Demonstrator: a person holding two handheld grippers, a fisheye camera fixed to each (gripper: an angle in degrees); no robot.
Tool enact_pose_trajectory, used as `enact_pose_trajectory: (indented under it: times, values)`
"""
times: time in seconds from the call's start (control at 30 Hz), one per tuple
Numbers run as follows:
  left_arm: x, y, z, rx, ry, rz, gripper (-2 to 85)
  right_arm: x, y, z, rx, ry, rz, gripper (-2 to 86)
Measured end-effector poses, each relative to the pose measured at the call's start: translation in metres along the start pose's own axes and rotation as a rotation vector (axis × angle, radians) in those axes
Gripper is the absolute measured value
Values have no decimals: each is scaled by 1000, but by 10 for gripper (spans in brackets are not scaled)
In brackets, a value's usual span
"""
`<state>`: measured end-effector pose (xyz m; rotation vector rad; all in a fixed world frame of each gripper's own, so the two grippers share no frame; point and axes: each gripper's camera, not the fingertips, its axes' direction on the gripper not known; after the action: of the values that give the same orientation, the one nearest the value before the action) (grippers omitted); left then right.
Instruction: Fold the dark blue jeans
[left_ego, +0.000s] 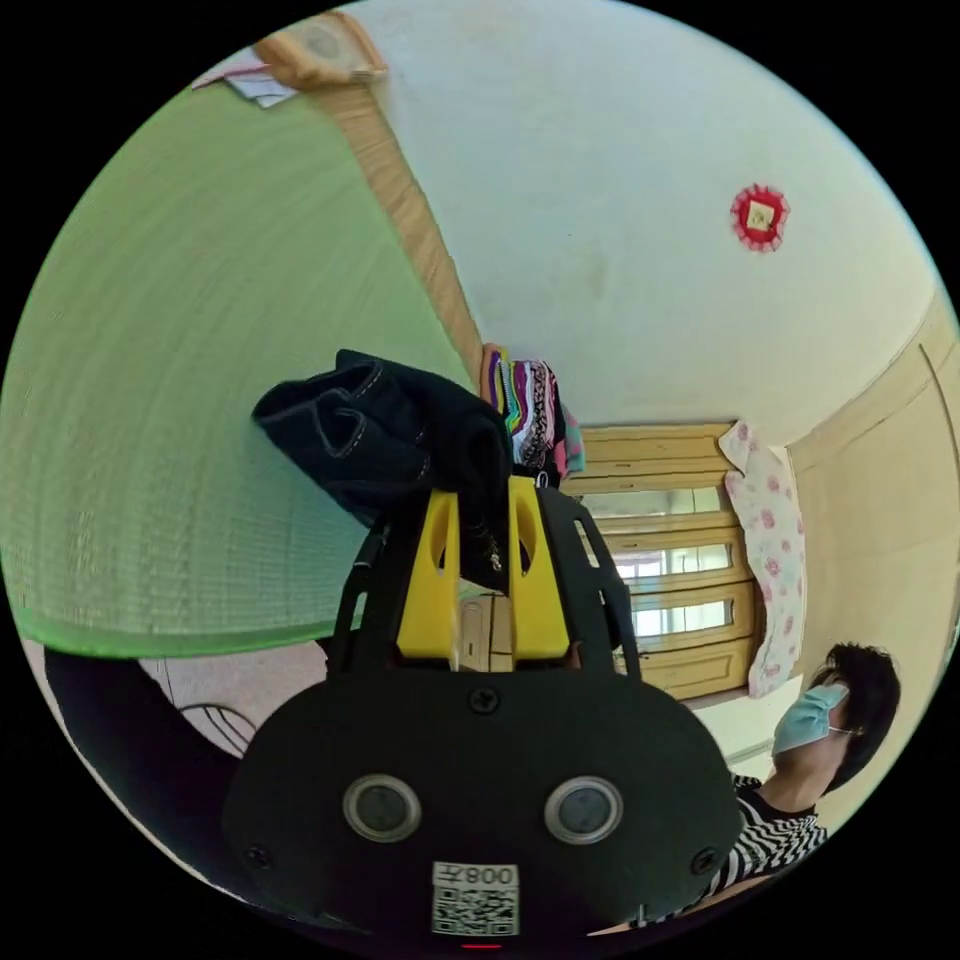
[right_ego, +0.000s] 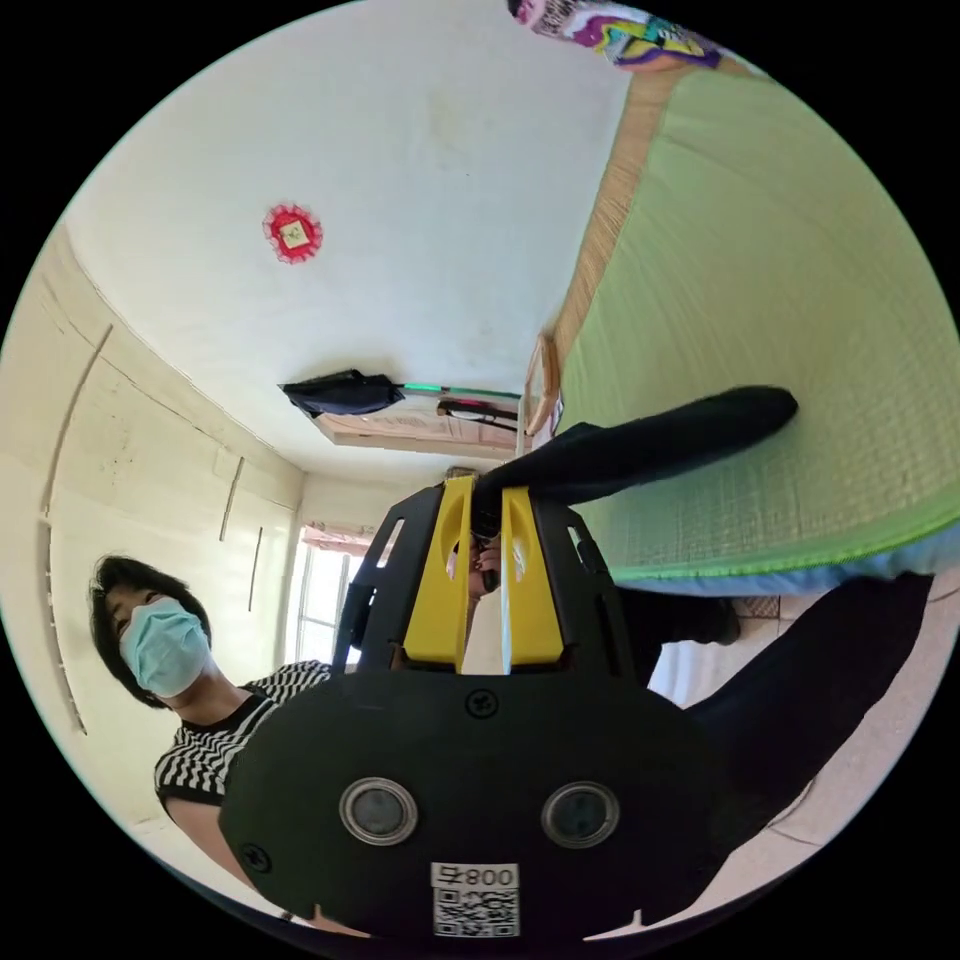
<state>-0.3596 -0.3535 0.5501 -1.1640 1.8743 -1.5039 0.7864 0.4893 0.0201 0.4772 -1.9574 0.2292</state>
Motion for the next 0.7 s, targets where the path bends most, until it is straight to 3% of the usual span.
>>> enact_pose_trajectory:
  times: [0.2,0.47,0.6,0.7]
  values:
    - [154,-61,173,-165,88,202,82,-99,-38,-137,203,36,-202,26]
    - [408,-86,441,-374,359,557,84,-258,-29,-352,566,180,-560,25]
    - [469,-80,551,-482,330,667,85,-255,-10,-415,681,238,-568,26]
    - [476,-79,641,-589,161,665,86,-198,-6,-444,731,285,-429,32]
